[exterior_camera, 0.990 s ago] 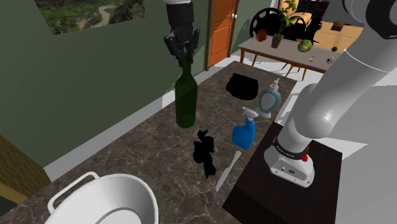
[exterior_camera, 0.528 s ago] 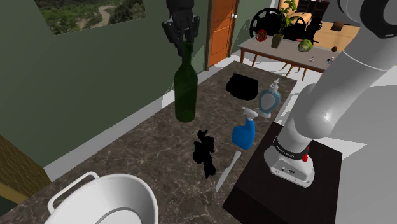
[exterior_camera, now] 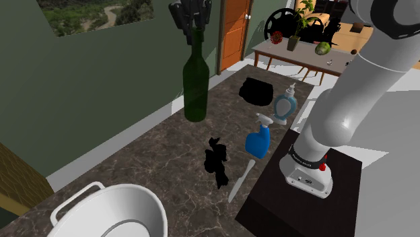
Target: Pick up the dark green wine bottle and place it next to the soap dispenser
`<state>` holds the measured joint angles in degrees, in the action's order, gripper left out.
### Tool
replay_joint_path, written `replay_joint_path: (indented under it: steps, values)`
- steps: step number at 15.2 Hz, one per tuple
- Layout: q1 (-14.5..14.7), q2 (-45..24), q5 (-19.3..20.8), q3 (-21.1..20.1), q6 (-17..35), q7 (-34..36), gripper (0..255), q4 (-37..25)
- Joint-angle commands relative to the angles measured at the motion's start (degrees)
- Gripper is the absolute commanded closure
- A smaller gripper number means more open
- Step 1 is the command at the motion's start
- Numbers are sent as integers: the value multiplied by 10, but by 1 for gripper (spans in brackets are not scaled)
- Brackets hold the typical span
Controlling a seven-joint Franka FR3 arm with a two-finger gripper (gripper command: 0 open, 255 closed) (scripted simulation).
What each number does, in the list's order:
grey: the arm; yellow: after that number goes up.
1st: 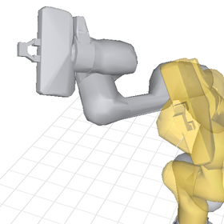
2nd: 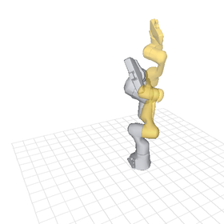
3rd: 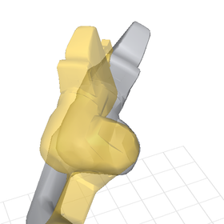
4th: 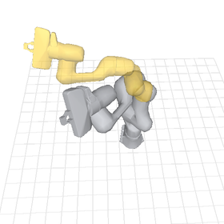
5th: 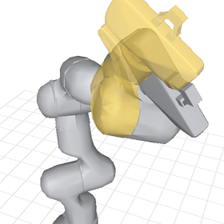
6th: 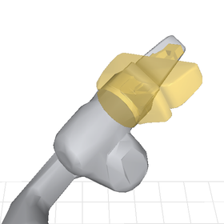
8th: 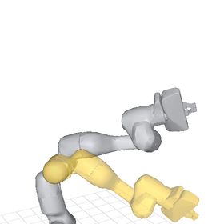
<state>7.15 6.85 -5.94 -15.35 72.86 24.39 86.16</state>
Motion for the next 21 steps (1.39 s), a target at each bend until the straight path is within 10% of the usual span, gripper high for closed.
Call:
replay_joint_path:
  steps: [1,16,21]
  values:
    - [0,-7,1,0,-18,2,255,-24]
    - [14,-112,24,-15,-170,36,255,-280]
    - [-23,-8,2,22,-176,-29,255,-181]
